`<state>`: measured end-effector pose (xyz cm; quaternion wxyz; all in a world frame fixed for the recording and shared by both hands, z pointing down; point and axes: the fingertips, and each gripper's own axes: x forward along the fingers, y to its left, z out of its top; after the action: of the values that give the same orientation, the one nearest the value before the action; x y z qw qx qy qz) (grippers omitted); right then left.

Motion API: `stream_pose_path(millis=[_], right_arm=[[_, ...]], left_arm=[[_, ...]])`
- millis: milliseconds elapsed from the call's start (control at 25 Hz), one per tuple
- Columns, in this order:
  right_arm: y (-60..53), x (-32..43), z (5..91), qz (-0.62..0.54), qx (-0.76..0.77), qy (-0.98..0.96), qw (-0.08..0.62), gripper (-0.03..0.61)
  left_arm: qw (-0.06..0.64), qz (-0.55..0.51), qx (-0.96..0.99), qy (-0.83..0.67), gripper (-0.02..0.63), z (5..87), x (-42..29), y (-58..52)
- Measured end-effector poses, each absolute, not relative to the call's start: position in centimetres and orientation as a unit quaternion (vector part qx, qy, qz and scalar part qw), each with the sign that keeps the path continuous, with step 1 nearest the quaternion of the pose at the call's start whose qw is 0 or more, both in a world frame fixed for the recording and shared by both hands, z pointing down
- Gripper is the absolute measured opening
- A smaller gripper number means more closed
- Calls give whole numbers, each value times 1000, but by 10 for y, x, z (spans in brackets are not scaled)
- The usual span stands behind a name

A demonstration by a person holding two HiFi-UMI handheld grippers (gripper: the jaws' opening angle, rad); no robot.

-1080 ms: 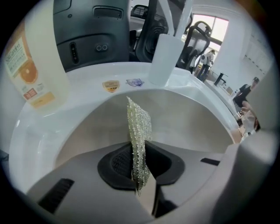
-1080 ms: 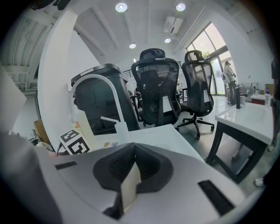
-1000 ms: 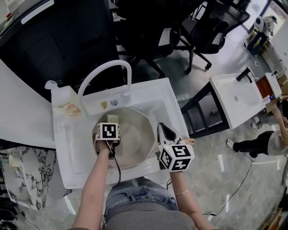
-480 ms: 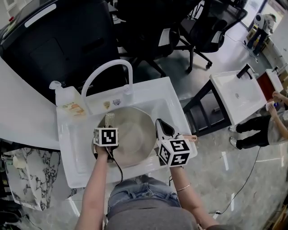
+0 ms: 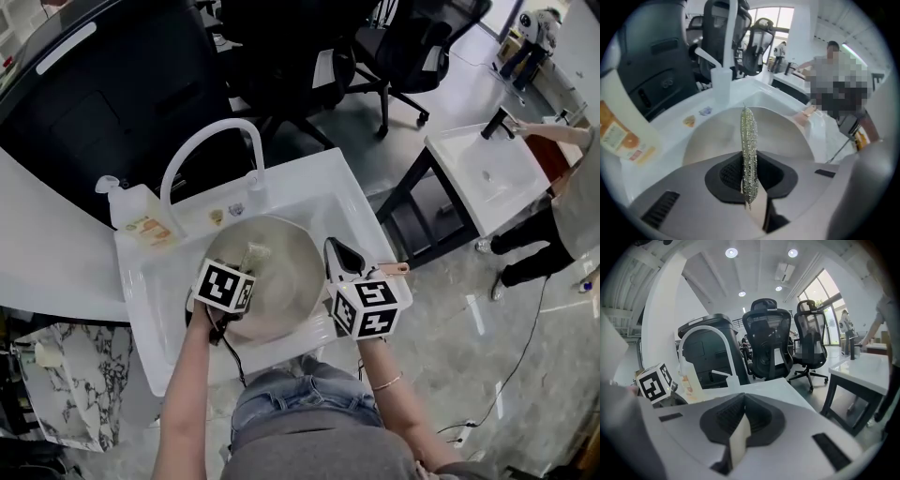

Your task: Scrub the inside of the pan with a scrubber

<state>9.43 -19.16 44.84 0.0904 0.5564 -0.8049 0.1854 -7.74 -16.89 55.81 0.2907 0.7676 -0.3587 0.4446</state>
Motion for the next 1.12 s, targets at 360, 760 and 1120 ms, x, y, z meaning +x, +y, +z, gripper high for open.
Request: stream_pose_path(millis=[360,760,1120], right_arm=[[-159,129,456,197,606,-766,87,11],[-141,150,459,205,629,-744,87,11],[-162,117,454,198,594,-774,97,11]], left_arm=[[366,517,767,-104,64,588,-8,-113],[320,643,691,-81,61,633,-31,-105],[285,682,663,-118,62,639,-68,-117]])
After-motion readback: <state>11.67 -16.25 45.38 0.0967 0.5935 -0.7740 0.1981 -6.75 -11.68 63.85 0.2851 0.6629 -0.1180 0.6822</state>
